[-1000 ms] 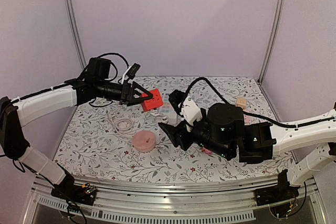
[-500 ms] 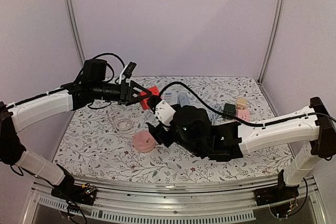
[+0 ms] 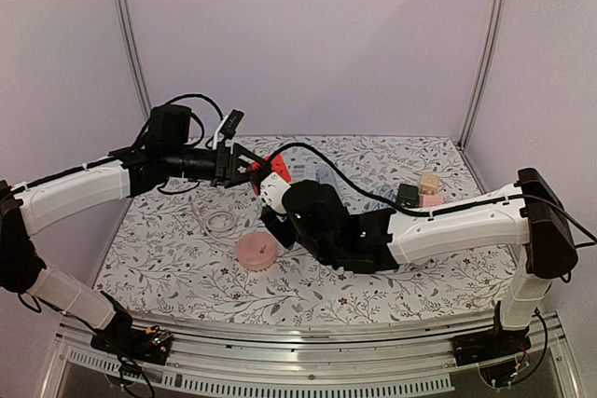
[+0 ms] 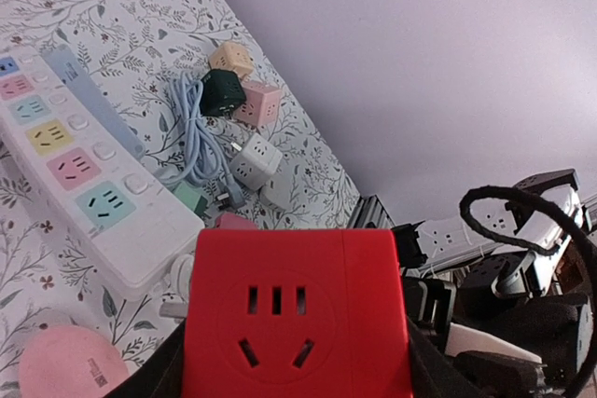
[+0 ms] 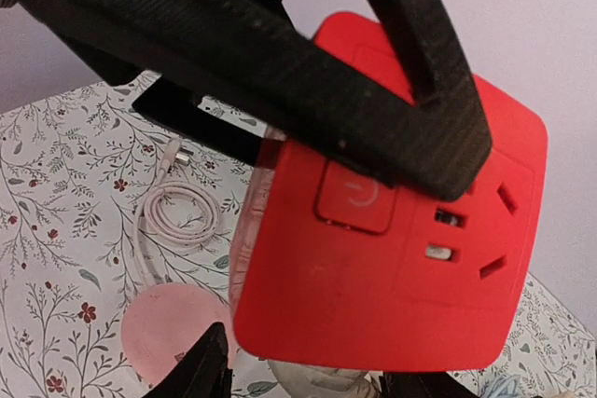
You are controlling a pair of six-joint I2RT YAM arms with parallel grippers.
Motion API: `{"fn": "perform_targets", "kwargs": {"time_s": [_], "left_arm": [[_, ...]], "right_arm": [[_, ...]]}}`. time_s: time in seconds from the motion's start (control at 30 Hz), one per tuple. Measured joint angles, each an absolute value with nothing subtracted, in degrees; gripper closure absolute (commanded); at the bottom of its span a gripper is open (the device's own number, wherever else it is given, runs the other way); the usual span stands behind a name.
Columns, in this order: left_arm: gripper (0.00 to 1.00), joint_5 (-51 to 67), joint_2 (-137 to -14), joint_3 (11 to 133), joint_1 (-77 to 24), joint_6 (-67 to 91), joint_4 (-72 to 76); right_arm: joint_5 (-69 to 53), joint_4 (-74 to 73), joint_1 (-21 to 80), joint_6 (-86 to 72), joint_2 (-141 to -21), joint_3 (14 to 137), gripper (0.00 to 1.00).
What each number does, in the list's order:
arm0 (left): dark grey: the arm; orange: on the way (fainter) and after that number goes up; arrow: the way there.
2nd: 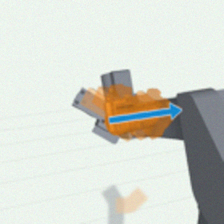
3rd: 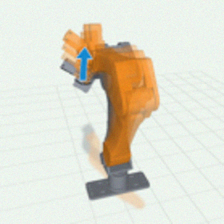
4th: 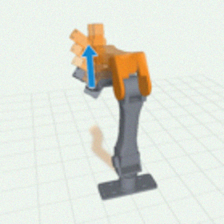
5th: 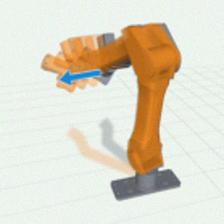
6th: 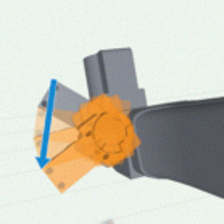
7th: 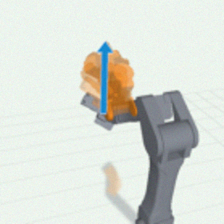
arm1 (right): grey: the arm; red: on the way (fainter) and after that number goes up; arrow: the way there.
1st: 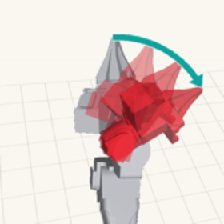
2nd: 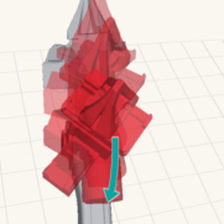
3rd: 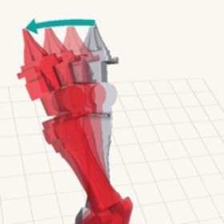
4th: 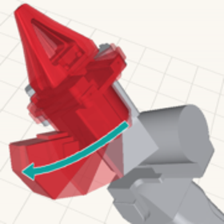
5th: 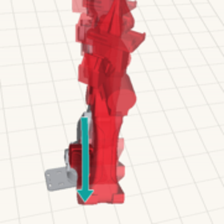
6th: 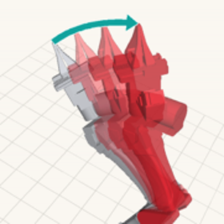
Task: Pull the plug off the socket
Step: Remove the plug from the socket.
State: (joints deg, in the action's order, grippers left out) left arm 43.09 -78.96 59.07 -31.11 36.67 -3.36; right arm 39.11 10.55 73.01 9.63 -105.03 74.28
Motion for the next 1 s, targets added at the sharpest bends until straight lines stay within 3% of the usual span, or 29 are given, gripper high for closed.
{"fn": "perform_targets", "kwargs": {"time_s": [0.1,0.27,0.5,1.0], "left_arm": [[1.0,42.78,-78.96,59.07,-31.11,36.62,-3.57],[1.0,42.3,-78.98,59.07,-31.14,36.25,-3.62],[1.0,42.24,-79.24,59.44,-31.14,34.3,-5.67],[1.0,48.8,-81.73,64.36,-32.38,32.1,-11.53]], "right_arm": [[40.21,10.28,72.71,10.79,-105.84,75.16,0.58],[41.52,9.72,72.62,13.5,-106.76,76.16,0.81],[41.3,9.69,72.69,17.15,-107.22,75.92,0.99],[29.43,12.51,72.25,23.44,-97.3,65.76,1.0]]}}
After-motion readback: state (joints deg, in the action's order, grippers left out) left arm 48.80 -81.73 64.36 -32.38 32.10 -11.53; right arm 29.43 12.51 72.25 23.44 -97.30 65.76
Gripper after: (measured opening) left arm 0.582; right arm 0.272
